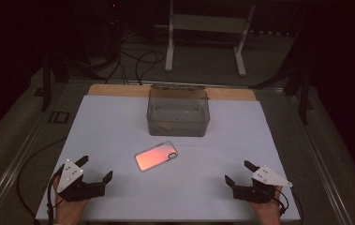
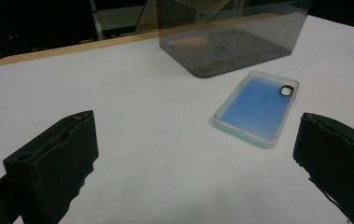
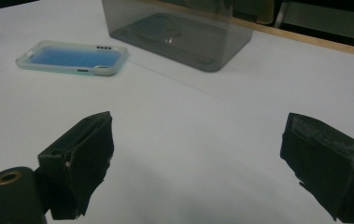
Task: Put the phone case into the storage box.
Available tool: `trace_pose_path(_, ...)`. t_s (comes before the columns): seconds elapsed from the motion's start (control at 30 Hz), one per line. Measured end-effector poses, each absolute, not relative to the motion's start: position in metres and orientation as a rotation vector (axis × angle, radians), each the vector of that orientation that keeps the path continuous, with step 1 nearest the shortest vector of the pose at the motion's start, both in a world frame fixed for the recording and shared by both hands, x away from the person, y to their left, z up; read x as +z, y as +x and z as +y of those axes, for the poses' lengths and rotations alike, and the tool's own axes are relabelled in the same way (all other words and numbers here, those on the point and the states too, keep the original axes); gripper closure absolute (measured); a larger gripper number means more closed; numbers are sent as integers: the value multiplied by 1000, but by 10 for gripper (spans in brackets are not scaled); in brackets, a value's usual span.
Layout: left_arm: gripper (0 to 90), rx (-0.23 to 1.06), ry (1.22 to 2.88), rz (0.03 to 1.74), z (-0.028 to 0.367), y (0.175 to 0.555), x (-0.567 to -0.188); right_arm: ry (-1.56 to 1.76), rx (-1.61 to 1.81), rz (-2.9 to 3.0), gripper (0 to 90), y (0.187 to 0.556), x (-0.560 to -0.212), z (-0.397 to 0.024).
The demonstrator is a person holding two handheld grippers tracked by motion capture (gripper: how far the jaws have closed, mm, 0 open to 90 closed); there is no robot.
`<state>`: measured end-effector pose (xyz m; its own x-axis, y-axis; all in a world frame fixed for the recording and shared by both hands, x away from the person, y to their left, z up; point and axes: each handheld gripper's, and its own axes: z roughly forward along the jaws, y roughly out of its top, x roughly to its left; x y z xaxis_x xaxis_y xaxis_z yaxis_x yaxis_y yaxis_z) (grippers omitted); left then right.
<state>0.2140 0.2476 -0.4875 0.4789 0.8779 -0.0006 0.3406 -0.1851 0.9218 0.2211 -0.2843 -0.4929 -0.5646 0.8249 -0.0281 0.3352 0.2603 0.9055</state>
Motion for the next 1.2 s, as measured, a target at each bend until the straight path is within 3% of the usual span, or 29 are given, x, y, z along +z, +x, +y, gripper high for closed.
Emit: trace_pose_path(1.2,12,645,1827,945,235,232,-464,1025,1267,2072,98,224,-497,-278)
